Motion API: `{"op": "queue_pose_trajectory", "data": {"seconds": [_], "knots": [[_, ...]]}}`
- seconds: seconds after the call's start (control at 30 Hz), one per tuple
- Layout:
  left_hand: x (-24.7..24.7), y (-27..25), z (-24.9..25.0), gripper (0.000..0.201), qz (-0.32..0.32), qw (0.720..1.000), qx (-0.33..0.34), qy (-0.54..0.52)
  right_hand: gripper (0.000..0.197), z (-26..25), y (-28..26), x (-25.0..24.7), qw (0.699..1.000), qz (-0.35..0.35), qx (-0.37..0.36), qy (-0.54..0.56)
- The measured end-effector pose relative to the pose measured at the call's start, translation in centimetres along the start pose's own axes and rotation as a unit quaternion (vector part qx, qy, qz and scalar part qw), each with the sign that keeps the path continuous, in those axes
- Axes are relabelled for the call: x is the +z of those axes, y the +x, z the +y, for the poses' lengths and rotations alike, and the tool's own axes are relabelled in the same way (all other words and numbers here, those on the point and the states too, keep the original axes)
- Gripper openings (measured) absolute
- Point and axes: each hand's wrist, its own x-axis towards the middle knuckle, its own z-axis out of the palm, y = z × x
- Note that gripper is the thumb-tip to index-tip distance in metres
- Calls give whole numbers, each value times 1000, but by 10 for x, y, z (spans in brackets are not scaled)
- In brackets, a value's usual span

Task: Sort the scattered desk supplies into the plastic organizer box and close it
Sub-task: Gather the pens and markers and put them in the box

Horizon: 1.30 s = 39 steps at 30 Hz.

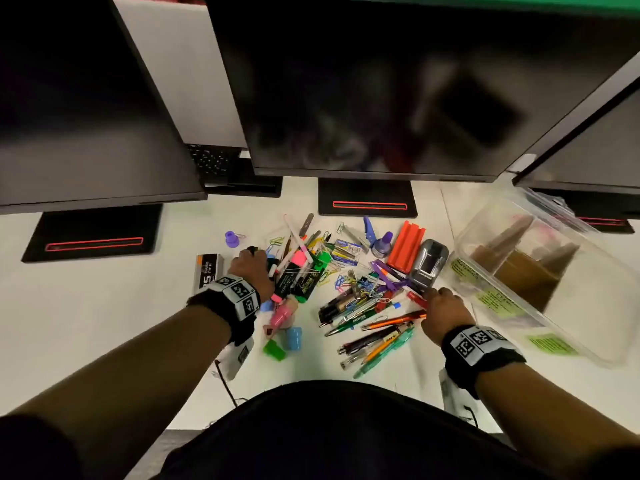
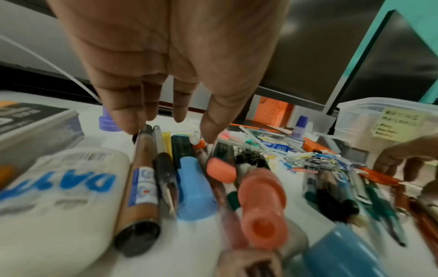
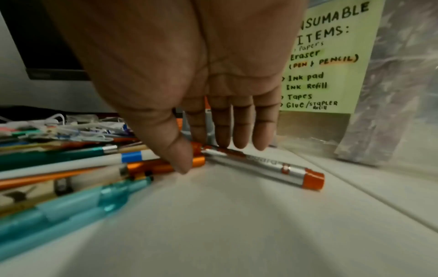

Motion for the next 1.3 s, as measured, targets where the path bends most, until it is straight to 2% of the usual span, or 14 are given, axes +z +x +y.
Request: {"op": "queue_pose_trajectory", "data": {"seconds": [0.1, 0.33, 0.63, 0.77, 0.87, 1.07, 1.23, 1.3], "knots": [[0, 9, 6, 57, -16, 1000, -22, 5, 42, 2, 5, 1, 1000, -2, -9, 11], [11, 18, 10, 57, 6, 1000, 9, 24, 37, 8, 12, -4, 997, -2, -48, 54], [13, 19, 7, 62, -7, 992, -81, -96, 29, 3, 7, -8, 997, -41, -42, 55], [13, 19, 8, 66, 0, 986, -98, -134, 30, -1, 11, -13, 995, -90, -33, 37], [19, 17, 10, 60, 10, 984, -83, -160, 28, -1, 11, -17, 993, -110, -43, 21], [26, 16, 14, 42, 25, 990, -70, -119, 32, 15, 5, -16, 994, -69, -66, 47], [22, 17, 14, 44, -7, 988, -87, -131, 17, 26, 2, -17, 991, -19, -61, 116], [21, 18, 13, 43, -16, 988, -85, -131, 20, 28, 1, -17, 986, 0, -90, 143]]}}
